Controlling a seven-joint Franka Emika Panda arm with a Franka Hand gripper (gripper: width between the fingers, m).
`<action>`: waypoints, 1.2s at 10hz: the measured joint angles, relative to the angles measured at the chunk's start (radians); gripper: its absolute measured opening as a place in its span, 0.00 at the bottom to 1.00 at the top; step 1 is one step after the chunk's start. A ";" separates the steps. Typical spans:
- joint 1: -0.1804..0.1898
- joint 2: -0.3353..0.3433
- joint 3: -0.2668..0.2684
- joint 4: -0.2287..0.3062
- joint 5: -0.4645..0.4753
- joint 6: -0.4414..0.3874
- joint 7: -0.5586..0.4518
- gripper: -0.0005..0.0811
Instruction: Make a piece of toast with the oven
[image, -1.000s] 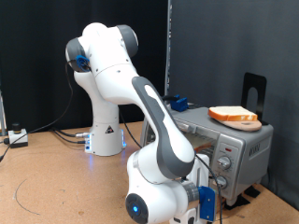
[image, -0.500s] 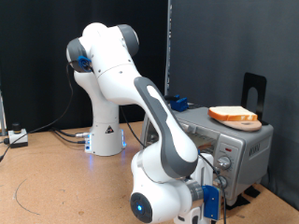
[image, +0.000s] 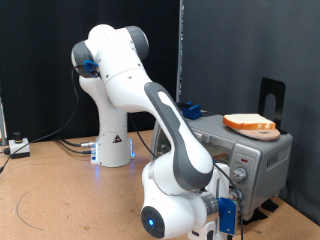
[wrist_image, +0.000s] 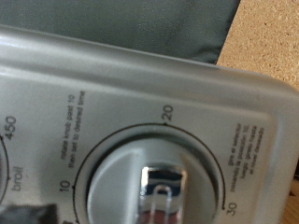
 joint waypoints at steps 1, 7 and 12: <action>0.000 0.000 0.001 -0.001 0.000 0.000 0.000 0.63; 0.000 -0.002 0.004 -0.003 0.000 -0.023 0.014 0.12; -0.020 -0.080 0.026 -0.115 0.056 0.116 -0.316 0.12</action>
